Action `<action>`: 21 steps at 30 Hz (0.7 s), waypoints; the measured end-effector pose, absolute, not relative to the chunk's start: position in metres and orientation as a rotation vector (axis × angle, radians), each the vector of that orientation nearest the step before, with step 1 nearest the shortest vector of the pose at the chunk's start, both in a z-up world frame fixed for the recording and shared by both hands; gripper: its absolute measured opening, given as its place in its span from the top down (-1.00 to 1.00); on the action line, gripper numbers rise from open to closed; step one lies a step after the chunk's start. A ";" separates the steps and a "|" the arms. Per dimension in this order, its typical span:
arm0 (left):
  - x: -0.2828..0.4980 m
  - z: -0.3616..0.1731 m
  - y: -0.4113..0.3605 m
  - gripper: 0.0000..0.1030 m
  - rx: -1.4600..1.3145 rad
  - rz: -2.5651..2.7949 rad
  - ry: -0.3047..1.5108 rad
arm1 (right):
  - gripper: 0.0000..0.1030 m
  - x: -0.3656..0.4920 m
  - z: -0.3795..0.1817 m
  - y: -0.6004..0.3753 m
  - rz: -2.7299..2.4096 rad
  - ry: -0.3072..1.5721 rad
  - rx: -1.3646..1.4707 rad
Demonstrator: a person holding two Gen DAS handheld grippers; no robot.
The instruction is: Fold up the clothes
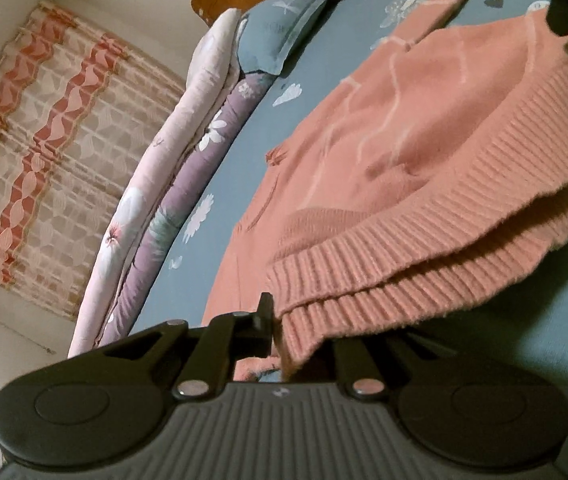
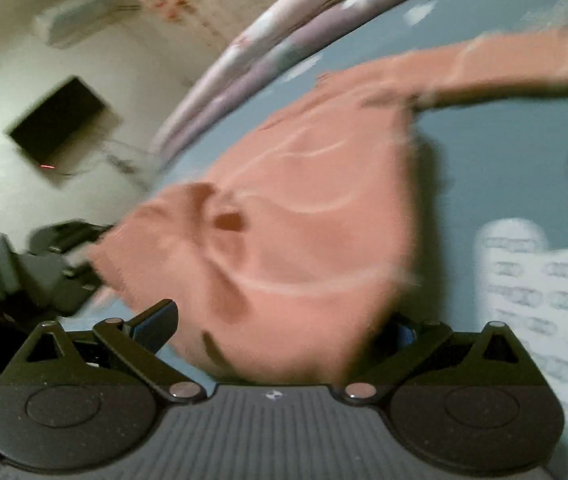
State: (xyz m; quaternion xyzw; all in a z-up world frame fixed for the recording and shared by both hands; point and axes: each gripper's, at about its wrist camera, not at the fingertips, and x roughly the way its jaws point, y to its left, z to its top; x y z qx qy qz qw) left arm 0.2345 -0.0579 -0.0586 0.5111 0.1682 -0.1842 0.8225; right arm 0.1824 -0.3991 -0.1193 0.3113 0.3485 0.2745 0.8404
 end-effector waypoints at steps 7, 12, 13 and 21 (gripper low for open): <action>0.227 -0.063 -0.061 0.85 1.095 -0.327 0.432 | -1.00 0.173 -0.124 -0.385 0.768 0.734 0.633; 0.226 -0.067 -0.064 0.86 1.087 -0.290 0.465 | -0.40 0.179 -0.119 -0.380 0.745 0.781 0.575; 0.224 -0.065 -0.065 0.87 1.087 -0.286 0.466 | -0.17 0.181 -0.118 -0.382 0.729 0.809 0.584; 0.195 -0.030 -0.070 0.89 1.079 -0.321 0.470 | 0.45 0.184 -0.081 -0.392 0.758 0.860 0.553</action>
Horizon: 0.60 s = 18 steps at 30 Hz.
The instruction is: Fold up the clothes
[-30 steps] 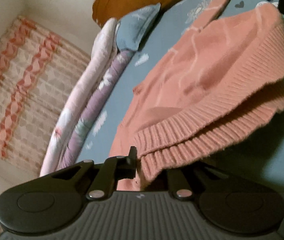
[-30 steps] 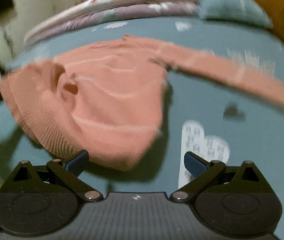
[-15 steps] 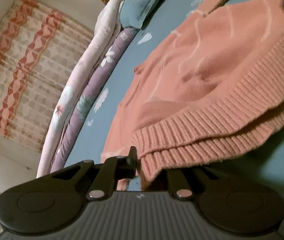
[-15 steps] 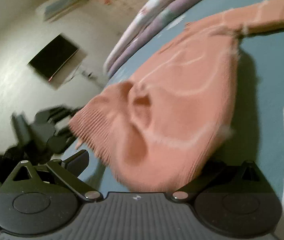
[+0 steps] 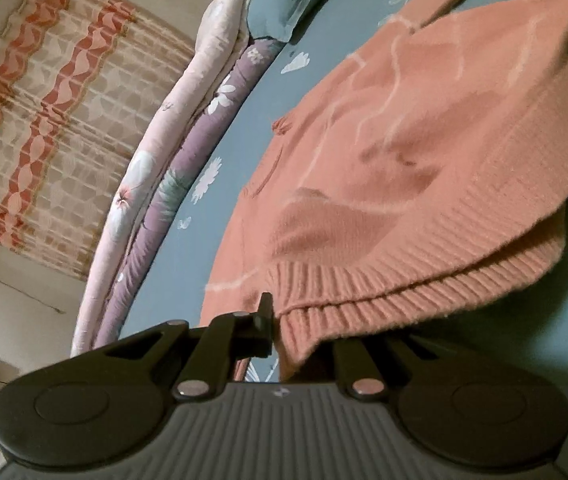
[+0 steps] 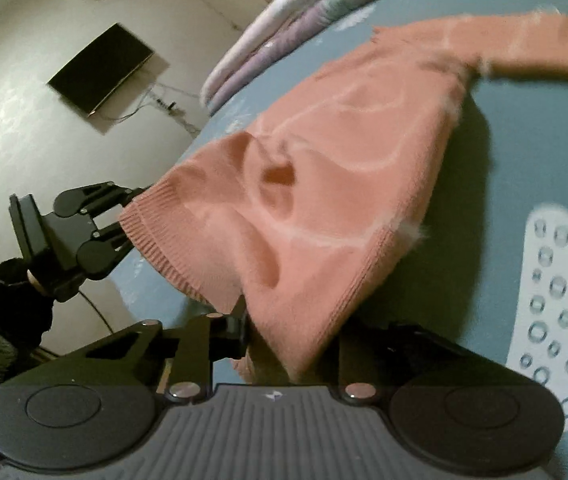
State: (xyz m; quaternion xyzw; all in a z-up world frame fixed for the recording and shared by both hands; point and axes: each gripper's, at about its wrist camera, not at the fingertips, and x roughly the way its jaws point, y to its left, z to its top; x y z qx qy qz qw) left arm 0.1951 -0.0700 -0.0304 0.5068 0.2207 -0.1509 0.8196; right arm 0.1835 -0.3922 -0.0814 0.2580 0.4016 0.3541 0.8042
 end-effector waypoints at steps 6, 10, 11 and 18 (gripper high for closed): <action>0.156 0.004 -0.068 0.89 1.075 -0.419 0.537 | 0.47 0.192 -0.039 -0.411 0.809 0.898 0.463; 0.132 0.009 -0.065 0.88 1.052 -0.490 0.630 | 0.47 0.202 -0.035 -0.426 0.772 0.988 0.392; 0.128 0.007 -0.064 0.88 1.045 -0.499 0.658 | 0.47 0.204 -0.038 -0.427 0.761 1.015 0.371; 0.119 -0.010 -0.054 0.69 0.929 -0.553 0.873 | 0.42 0.210 -0.060 -0.421 0.623 1.161 0.183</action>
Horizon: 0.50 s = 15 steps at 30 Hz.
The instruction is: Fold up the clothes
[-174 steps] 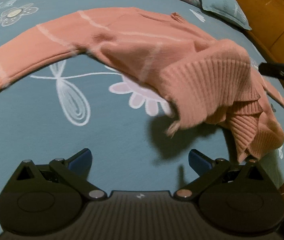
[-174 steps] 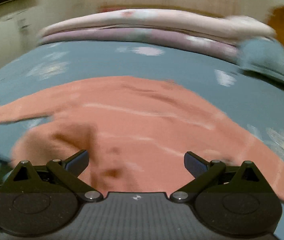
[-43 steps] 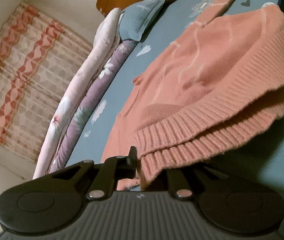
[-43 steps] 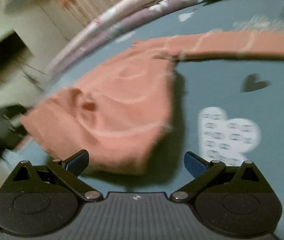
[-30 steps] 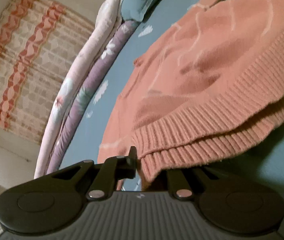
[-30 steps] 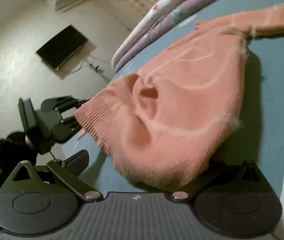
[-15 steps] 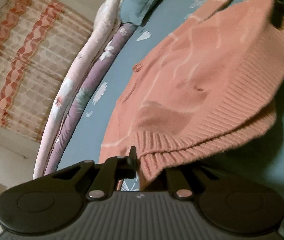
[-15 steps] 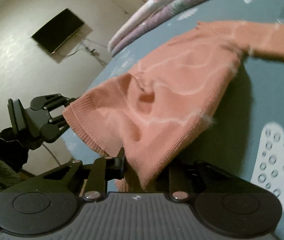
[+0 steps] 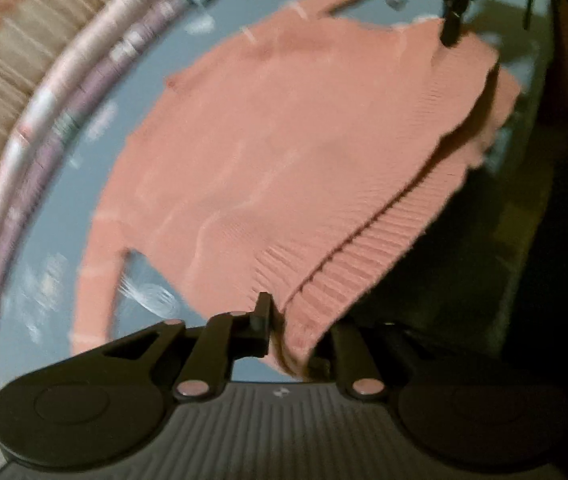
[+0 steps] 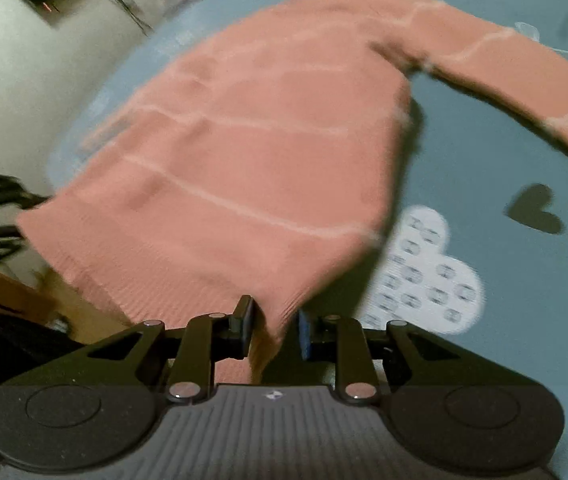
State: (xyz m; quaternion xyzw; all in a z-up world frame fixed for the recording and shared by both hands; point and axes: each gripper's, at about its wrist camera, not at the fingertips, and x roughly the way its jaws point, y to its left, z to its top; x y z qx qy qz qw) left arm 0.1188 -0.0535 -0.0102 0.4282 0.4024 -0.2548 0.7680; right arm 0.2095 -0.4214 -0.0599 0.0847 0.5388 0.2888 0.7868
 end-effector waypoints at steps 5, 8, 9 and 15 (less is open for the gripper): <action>0.121 -0.011 -0.037 0.66 0.839 -0.534 0.964 | 0.31 0.222 -0.042 -0.431 0.546 1.081 0.180; 0.125 -0.005 -0.030 0.66 0.777 -0.488 0.968 | 0.17 0.229 -0.028 -0.425 0.555 1.013 0.171; 0.127 -0.003 -0.028 0.66 0.752 -0.472 0.968 | 0.15 0.233 -0.025 -0.421 0.565 1.000 0.169; 0.159 0.012 0.009 0.66 0.504 -0.295 0.994 | 0.14 0.243 -0.018 -0.386 0.686 0.961 0.169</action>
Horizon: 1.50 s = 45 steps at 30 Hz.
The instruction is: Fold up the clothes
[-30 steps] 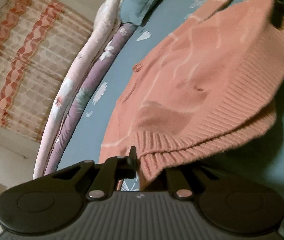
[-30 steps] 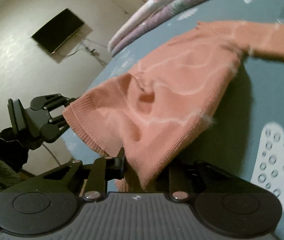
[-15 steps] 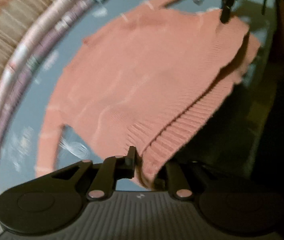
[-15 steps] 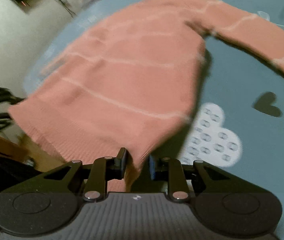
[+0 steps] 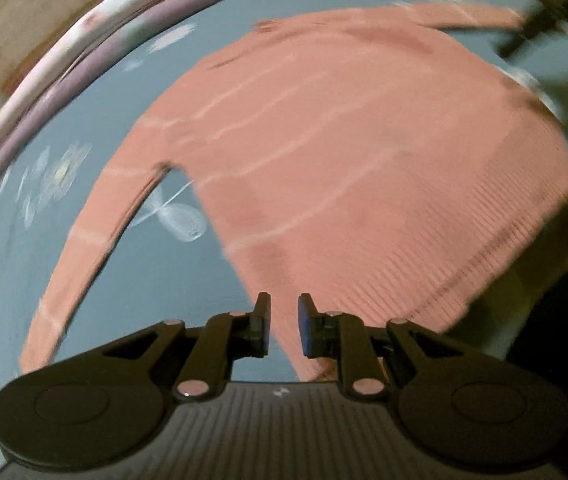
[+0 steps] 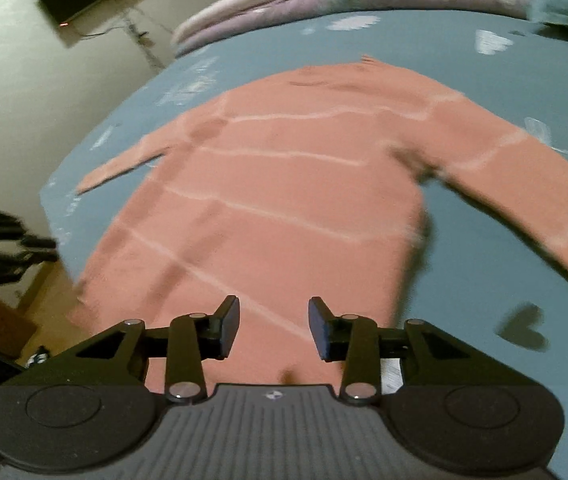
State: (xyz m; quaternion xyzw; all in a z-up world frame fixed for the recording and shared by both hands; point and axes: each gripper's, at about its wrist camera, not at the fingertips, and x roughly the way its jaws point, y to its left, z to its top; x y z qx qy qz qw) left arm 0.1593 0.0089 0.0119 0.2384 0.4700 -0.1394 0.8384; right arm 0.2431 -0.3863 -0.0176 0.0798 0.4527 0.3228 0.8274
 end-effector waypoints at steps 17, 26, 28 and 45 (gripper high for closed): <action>0.204 -0.012 0.140 -0.30 0.037 -0.184 1.034 | -0.41 0.228 -0.003 -0.108 0.931 0.808 -0.391; 0.218 -0.029 0.211 -0.38 -0.166 -0.292 0.993 | 0.48 0.207 -0.030 0.048 0.961 0.795 -0.793; 0.218 -0.031 0.217 -0.39 -0.208 -0.338 0.981 | 0.53 0.204 -0.043 0.057 0.929 0.818 -0.894; 0.262 -0.073 0.165 -0.48 -0.551 -0.751 1.017 | 0.51 0.220 -0.046 -0.036 0.598 0.990 -0.750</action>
